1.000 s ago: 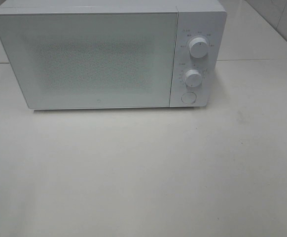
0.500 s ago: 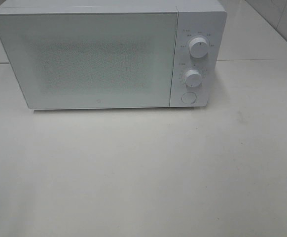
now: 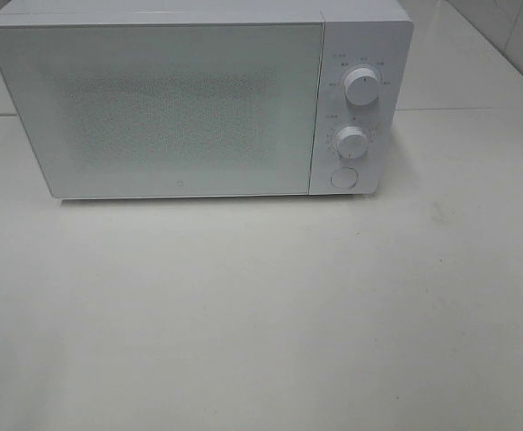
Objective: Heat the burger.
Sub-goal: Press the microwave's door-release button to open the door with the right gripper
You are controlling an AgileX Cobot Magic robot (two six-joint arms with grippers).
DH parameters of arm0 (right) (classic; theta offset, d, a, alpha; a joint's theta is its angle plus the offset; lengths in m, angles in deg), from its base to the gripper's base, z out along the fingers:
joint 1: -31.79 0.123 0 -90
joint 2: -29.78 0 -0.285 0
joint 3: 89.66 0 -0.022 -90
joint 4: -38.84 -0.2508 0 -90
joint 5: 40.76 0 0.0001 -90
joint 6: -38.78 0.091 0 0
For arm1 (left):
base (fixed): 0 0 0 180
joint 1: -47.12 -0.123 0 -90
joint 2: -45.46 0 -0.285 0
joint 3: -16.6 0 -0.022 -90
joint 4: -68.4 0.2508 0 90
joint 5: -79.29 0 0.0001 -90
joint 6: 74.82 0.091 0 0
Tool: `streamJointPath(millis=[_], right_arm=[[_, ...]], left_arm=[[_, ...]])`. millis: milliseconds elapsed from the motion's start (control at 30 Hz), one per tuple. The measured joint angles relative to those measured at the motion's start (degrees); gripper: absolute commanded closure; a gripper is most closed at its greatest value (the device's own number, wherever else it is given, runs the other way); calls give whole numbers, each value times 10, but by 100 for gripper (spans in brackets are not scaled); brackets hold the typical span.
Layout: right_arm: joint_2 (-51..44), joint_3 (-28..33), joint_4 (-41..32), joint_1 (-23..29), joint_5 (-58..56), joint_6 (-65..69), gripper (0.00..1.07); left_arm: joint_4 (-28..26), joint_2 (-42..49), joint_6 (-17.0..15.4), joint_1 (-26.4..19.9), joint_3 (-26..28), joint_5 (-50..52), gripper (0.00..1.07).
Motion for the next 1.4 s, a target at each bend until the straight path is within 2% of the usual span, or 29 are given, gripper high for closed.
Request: streamJointPath(millis=[233, 833, 967, 1133, 1300, 1400], right_arm=[[25, 0, 0, 0, 32, 0, 32], [214, 0, 0, 0, 201, 0, 32], [254, 7, 0, 0, 270, 0, 32], [305, 47, 0, 0, 384, 0, 32], [346, 60, 0, 0, 449, -1, 32], [396, 79, 0, 0, 532, -1, 32]], left_arm=[[0, 0, 0, 0, 0, 0, 7], [0, 0, 0, 0, 0, 0, 7], [0, 0, 0, 0, 0, 0, 7], [0, 0, 0, 0, 0, 0, 7], [0, 0, 0, 0, 0, 0, 7], [0, 0, 0, 0, 0, 0, 7]])
